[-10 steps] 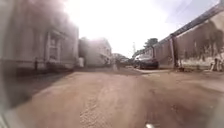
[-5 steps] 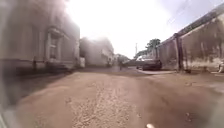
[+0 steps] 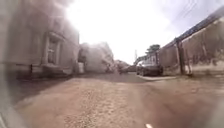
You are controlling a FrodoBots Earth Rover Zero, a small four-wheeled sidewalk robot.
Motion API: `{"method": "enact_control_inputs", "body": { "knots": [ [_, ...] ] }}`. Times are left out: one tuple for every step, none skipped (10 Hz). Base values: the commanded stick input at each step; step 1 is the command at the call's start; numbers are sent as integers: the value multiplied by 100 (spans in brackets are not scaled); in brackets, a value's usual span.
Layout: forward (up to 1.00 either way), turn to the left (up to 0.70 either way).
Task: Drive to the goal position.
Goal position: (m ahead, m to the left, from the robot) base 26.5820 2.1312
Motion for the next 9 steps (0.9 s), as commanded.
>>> {"method": "enact_control_inputs", "body": {
  "knots": [
    [70, 1],
    [70, 1],
    [70, 1],
    [70, 1],
    [70, 1],
    [70, 1],
    [70, 1],
    [70, 1],
    [70, 1]
  ]
}}
